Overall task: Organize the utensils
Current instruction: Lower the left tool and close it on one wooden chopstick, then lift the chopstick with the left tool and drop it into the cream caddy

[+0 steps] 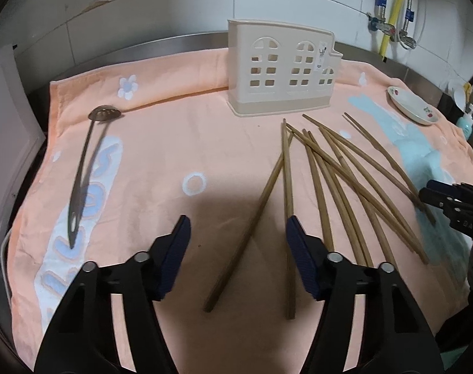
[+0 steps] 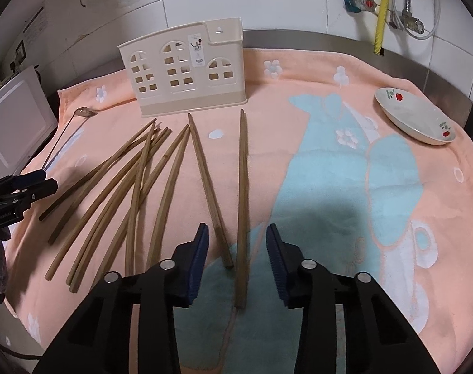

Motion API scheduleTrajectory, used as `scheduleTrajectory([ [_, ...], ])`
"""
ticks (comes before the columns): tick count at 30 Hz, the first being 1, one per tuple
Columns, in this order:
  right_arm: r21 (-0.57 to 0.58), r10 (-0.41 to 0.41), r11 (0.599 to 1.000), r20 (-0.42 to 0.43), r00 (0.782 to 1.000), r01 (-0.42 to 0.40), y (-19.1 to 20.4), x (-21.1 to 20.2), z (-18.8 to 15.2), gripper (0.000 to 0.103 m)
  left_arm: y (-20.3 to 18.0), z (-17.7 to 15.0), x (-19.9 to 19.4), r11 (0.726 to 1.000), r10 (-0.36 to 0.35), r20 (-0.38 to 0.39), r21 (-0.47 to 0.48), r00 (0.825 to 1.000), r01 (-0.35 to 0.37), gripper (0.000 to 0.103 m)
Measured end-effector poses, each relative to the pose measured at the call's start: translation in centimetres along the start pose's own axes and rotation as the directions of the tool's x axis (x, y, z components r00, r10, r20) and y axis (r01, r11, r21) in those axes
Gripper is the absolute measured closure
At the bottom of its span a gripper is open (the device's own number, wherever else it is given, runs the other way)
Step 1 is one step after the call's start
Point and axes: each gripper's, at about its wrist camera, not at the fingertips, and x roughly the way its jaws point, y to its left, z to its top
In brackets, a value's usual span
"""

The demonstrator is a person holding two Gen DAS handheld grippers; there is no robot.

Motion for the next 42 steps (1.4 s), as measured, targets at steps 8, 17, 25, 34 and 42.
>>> scheduleTrajectory([
  [8, 0.008, -0.003, 1.0, -0.022, 1.0, 0.003, -0.3, 1.2, 0.2, 0.087, 0.0, 0.0, 0.9, 0.999, -0.041, -0.026, 0.006, 0.999, 0.041, 0.063],
  [17, 0.001, -0.016, 1.0, -0.038, 0.999, 0.016, -0.3, 1.7, -0.1, 0.095, -0.2, -0.3, 2.2, 0.997, -0.073, -0.062, 0.022, 0.995, 0.075, 0.074],
  [25, 0.005, -0.016, 1.0, -0.034, 0.999, 0.016, -0.3, 1.5, -0.3, 0.095, 0.1, -0.4, 3.8, 0.996, -0.085, -0.09, 0.025, 0.992, 0.087, 0.08],
  [34, 0.009, -0.023, 1.0, -0.018, 1.0, 0.023, -0.2, 1.2, -0.3, 0.096, 0.1, -0.2, 2.9, 0.996, -0.083, -0.05, 0.023, 0.995, 0.085, 0.097],
  [42, -0.016, -0.029, 0.999, 0.07, 0.997, 0.03, 0.3, -1.9, 0.9, 0.096, -0.5, 0.8, -0.6, 0.995, -0.096, 0.029, 0.042, 0.995, 0.095, 0.097],
])
